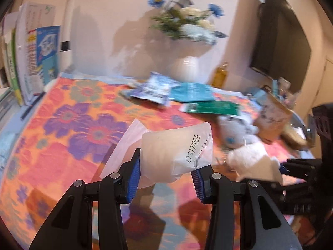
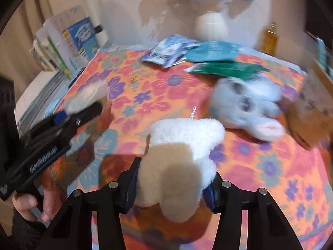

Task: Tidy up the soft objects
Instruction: 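Close the right tool on the white fluffy plush and lift it, then carry the clear bag and white plush in both tools to the glass bowl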

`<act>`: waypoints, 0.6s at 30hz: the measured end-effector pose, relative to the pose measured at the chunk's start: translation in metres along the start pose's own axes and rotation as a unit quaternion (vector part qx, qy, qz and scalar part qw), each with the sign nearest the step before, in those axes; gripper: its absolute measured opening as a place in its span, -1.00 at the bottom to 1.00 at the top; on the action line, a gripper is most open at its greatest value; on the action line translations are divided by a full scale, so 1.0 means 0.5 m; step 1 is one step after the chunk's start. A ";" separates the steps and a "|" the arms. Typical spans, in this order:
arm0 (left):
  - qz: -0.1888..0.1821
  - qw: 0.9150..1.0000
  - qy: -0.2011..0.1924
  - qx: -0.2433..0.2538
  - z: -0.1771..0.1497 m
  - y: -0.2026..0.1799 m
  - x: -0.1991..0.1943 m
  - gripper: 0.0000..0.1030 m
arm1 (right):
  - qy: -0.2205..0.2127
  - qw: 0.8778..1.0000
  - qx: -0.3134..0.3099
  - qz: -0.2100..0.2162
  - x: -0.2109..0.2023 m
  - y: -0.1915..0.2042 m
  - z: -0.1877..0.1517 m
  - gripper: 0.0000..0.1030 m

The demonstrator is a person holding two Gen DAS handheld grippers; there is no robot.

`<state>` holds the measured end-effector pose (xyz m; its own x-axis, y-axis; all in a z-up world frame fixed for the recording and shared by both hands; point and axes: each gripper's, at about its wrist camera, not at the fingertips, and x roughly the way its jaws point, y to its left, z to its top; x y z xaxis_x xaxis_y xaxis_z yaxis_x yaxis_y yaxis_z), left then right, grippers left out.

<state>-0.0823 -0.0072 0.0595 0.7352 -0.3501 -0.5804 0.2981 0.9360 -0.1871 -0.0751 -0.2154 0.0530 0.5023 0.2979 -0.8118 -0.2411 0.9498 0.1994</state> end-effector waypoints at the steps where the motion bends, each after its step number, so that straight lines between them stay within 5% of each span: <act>1: -0.007 1.000 0.001 0.007 -0.002 -0.024 -0.001 -0.21 | -0.002 1.000 0.008 -0.003 -0.013 -0.016 -0.005 -0.01; 8: -0.069 0.994 -0.003 0.087 0.016 -0.224 0.004 -0.21 | -0.033 0.996 0.075 -0.041 -0.124 -0.176 -0.040 -0.01; 18: -0.155 0.970 -0.006 0.187 0.050 -0.489 0.020 -0.21 | -0.098 0.980 0.155 -0.072 -0.275 -0.356 -0.076 -0.01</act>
<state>-0.1326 -0.2405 0.1191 0.5806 -0.6159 -0.5326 0.7050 0.7075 -0.0497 -0.1330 -0.4293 0.1083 0.6693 0.1426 -0.7292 0.0922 0.9579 0.2720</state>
